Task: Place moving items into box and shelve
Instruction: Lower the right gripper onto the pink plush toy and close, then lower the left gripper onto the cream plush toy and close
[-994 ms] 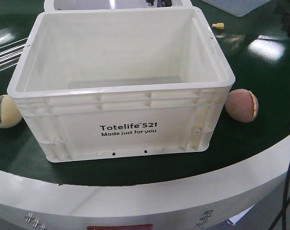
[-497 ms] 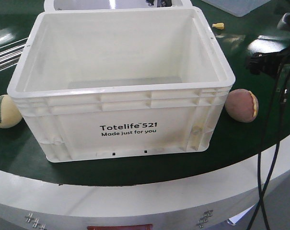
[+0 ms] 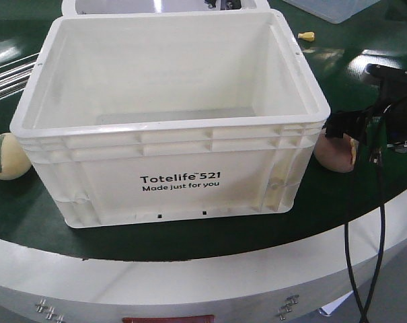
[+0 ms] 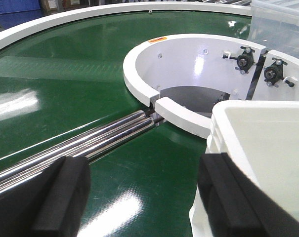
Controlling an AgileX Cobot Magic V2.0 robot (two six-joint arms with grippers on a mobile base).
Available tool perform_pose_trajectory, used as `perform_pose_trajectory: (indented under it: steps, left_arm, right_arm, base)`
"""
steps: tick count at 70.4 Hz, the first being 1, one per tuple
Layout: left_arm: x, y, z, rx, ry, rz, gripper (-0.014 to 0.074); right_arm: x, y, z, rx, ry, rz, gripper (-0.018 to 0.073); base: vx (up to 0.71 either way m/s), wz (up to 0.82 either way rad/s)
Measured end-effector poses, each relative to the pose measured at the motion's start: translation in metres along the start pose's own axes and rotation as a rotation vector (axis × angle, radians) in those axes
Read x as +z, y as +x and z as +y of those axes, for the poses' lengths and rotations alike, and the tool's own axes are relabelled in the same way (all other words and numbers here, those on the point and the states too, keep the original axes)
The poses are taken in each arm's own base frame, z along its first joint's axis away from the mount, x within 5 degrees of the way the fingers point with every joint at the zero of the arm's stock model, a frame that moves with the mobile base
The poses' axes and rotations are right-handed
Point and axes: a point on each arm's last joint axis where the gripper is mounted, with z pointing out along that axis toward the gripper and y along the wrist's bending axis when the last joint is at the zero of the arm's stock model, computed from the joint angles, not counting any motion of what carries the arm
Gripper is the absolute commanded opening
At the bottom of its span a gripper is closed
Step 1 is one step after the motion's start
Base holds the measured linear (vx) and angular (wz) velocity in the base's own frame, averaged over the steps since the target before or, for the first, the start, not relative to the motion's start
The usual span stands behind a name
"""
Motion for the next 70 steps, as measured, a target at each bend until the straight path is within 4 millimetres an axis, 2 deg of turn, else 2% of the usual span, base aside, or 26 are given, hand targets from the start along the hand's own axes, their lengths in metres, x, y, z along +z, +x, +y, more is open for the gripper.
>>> perform_pose_trajectory:
  steps: [10,20,25,43,70]
  left_arm:
    - [0.0,0.0001,0.0,0.0,0.0,0.001,0.0555]
    - [0.0,0.0001,0.0,0.0,0.0,0.001,0.0555]
    - [0.0,0.0001,0.0,0.0,0.0,0.001,0.0555]
    - [0.0,0.0017,0.0005,0.0,-0.005,0.019,0.0555]
    - [-0.0001,0.0044,0.0012,0.0,-0.013,0.048,0.0555]
  right_arm:
    - [0.0028,0.0008,0.003,0.009,-0.035,0.007,0.0539]
    - [0.0033,0.0006,0.0063,0.016,-0.072,0.005,0.0436]
    - [0.0032,0.0004,0.0076,0.026,-0.086,0.002,0.0358]
    - [0.0031,0.0005,0.0088,0.035,-0.1,0.004,-0.0023]
    - [0.0031,0.001,0.009,0.033,-0.101,0.009,-0.0015]
  base:
    - [0.0,0.0]
    - [0.0,0.0]
    - [0.0,0.0]
    - [0.0,0.0]
    - [0.0,0.0]
